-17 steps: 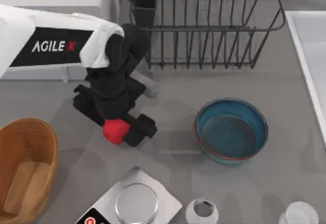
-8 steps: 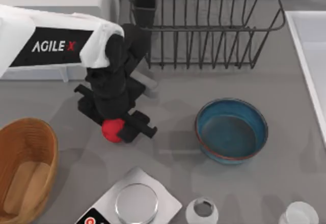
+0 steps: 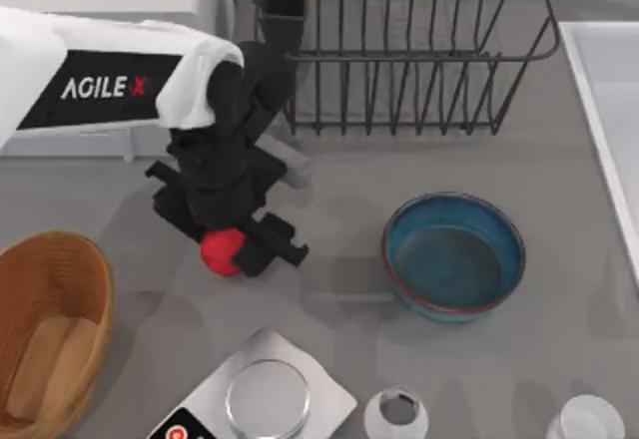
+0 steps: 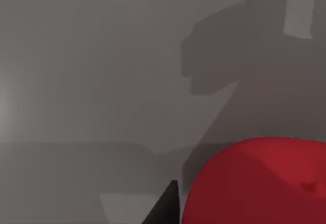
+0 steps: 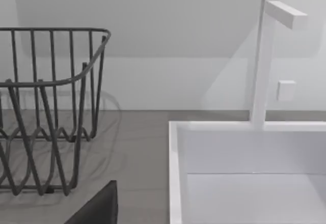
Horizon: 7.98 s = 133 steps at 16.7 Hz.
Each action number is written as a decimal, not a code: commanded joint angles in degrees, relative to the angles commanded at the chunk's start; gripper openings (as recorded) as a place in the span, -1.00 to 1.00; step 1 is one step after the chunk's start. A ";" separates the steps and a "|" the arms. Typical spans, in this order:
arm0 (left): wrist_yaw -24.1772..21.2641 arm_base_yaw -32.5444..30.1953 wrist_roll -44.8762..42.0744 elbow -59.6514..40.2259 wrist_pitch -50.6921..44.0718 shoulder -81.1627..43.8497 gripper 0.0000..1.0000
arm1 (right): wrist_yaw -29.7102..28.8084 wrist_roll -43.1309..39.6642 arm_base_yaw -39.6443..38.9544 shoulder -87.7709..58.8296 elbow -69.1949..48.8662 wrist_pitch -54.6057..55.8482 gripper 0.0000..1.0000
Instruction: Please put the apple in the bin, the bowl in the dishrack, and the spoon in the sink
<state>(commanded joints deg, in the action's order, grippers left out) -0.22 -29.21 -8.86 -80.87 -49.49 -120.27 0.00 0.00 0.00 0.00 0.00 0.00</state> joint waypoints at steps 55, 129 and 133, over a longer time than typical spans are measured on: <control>9.98 12.71 24.27 27.23 -12.86 39.21 0.36 | 0.00 0.00 0.00 0.00 0.00 0.00 1.00; 0.23 29.21 8.86 80.87 49.49 120.26 1.00 | -0.06 23.65 -22.78 -108.98 -90.31 -71.34 1.00; 0.23 29.21 8.86 80.87 49.49 120.26 1.00 | -0.05 23.57 -22.50 -108.89 -89.98 -71.03 1.00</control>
<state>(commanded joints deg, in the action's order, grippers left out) 0.00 0.00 0.00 0.00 0.00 0.00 -0.05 23.57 -22.50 -108.89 -89.98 -71.03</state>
